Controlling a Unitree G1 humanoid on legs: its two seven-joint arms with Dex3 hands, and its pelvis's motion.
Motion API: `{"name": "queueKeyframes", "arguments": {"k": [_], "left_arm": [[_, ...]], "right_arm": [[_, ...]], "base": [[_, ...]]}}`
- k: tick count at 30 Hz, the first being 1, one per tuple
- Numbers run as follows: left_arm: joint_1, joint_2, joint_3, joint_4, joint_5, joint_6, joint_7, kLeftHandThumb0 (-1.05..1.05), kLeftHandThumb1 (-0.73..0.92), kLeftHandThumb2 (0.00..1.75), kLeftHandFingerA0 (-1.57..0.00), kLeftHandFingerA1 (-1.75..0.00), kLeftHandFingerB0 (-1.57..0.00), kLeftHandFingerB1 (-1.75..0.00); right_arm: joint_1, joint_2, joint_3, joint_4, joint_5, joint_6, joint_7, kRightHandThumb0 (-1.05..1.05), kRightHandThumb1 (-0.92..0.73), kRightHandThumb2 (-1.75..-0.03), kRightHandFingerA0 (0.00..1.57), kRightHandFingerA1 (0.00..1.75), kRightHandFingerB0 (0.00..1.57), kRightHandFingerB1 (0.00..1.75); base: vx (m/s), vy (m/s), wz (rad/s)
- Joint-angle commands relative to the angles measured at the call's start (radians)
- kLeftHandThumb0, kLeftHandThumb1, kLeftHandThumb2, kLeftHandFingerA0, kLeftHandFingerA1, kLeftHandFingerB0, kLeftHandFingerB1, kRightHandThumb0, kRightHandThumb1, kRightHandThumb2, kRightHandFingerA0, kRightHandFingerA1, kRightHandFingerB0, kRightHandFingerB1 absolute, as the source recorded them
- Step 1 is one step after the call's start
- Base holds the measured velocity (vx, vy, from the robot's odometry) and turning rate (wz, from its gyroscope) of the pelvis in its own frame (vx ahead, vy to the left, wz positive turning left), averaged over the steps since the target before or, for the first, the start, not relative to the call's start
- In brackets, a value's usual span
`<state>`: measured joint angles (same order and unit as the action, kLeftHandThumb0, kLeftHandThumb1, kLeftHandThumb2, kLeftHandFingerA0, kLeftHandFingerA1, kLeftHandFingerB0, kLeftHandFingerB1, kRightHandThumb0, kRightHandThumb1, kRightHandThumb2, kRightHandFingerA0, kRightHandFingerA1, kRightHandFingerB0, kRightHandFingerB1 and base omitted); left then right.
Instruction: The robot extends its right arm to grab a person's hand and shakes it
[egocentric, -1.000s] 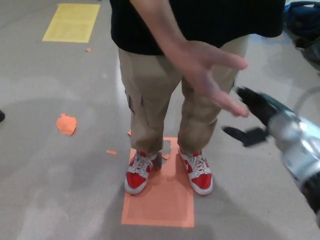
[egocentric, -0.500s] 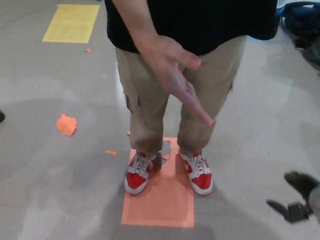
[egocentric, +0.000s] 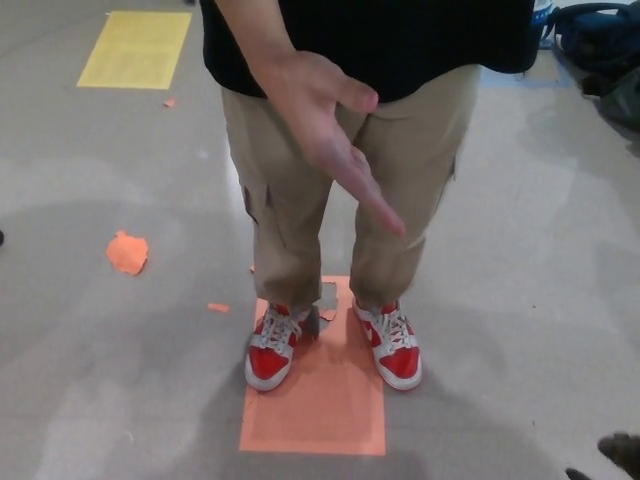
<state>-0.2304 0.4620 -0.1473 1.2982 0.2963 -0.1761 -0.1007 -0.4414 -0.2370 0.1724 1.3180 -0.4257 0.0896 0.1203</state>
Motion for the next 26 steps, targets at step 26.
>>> {"name": "queueKeyframes", "arguments": {"k": [26], "left_arm": [[0.114, -0.005, 0.019, -0.007, -0.020, -0.018, -0.017, -0.27, 0.61, 1.10, -0.06, -0.50, -0.06, -0.49]], "right_arm": [[0.142, -0.019, 0.213, 0.056, -0.070, 0.086, 0.188, -0.88, -0.79, -1.07, 0.02, 0.39, 0.06, 0.37]], "base": [[0.00, 0.000, 0.00]]}}
